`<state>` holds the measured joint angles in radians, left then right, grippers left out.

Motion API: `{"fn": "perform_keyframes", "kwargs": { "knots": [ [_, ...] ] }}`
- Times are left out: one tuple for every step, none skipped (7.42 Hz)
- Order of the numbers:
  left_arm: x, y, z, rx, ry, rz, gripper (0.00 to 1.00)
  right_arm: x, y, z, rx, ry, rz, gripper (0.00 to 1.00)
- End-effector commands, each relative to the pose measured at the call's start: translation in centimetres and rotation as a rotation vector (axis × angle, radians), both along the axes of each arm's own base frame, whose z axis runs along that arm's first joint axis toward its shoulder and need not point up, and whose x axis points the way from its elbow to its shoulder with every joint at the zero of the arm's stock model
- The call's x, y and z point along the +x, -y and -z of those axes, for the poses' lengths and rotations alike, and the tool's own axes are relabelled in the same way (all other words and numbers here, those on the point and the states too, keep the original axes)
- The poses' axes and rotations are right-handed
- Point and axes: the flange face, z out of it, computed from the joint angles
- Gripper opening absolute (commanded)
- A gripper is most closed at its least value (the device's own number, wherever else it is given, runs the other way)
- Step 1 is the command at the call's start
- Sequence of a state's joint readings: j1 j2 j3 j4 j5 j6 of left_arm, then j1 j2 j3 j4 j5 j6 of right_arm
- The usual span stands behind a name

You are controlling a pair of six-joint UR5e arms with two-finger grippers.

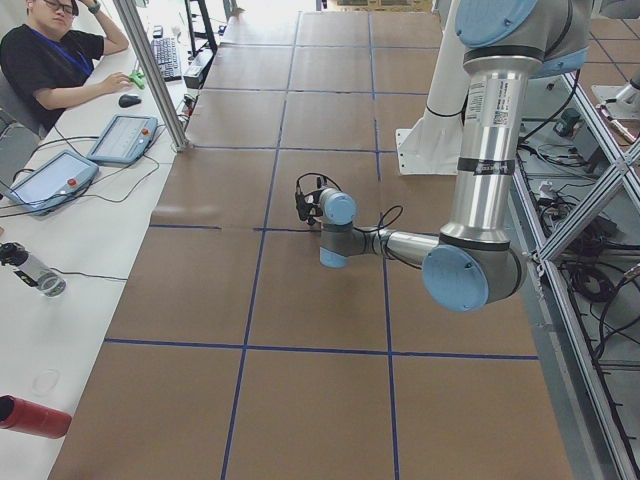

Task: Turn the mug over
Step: 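Lift the white mug with the left gripper and carry it toward the table center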

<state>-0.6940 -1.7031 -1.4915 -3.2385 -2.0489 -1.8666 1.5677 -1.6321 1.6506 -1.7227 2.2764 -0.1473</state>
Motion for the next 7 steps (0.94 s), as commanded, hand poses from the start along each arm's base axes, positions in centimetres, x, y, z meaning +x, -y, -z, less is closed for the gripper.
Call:
{"fn": "perform_keyframes", "kwargs": {
  "knots": [
    [1.6,3.5,7.2,-0.039,-0.005,-0.016,0.0,0.0,0.0,0.0,0.0,0.0,0.0,1.0],
    [3.3,5.1,10.2,-0.117,0.086,-0.012,0.0,0.0,0.0,0.0,0.0,0.0,0.0,1.0],
    [5.5,7.1,13.8,-0.197,0.182,-0.007,0.0,0.0,0.0,0.0,0.0,0.0,0.0,1.0],
    [8.0,9.0,17.6,-0.27,0.268,-0.005,0.0,0.0,0.0,0.0,0.0,0.0,0.0,1.0],
    [10.2,10.7,22.0,-0.339,0.35,-0.004,0.0,0.0,0.0,0.0,0.0,0.0,0.0,1.0],
    [12.3,11.5,26.2,-0.375,0.41,-0.013,0.0,0.0,0.0,0.0,0.0,0.0,0.0,1.0],
    [15.7,11.4,29.8,-0.414,0.474,-0.044,0.0,0.0,0.0,0.0,0.0,0.0,0.0,1.0]
  ]
}}
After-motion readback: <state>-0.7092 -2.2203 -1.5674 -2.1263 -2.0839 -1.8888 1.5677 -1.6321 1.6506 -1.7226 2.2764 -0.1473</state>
